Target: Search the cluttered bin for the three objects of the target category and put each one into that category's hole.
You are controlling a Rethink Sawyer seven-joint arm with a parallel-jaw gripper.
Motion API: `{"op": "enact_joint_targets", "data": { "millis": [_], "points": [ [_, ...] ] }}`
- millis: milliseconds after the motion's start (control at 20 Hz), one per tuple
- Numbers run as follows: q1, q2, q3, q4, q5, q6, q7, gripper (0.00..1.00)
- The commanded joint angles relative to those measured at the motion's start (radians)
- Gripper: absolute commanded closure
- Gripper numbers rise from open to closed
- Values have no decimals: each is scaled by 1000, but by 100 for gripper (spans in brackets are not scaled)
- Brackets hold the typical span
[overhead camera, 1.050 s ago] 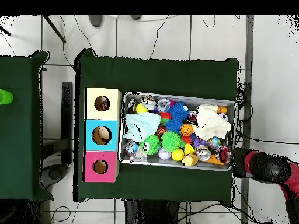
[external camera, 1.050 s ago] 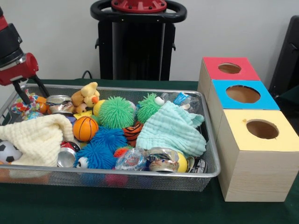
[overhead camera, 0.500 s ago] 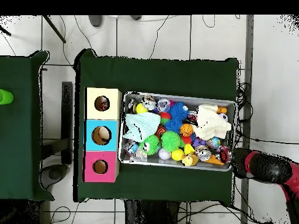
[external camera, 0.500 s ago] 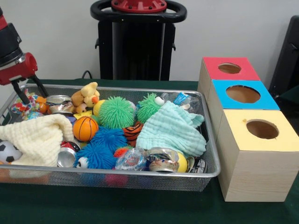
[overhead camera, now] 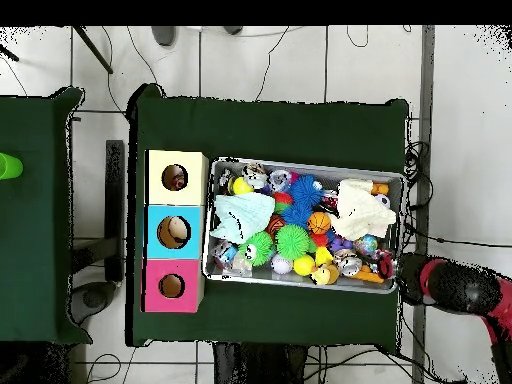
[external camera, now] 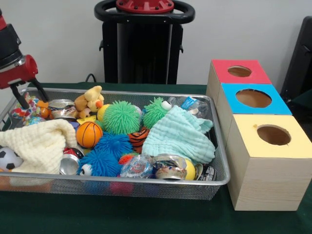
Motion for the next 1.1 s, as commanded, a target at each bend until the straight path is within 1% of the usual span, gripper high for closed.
{"op": "enact_joint_targets", "data": {
  "millis": [50, 450, 600, 750, 800, 950, 1100],
  "points": [
    [13, 3, 24, -118, -61, -40, -381, 0],
    [-6, -10, 41, -114, -124, -106, -434, 0],
    [-11, -3, 36, -104, -139, -124, -446, 0],
    [-11, -4, 33, -101, -133, -118, -461, 0],
    [-9, -7, 30, -102, -128, -117, -464, 100],
    [-7, -7, 27, -107, -119, -102, -469, 100],
    [-7, -14, 25, -97, -127, -116, -466, 100]
  ]
}}
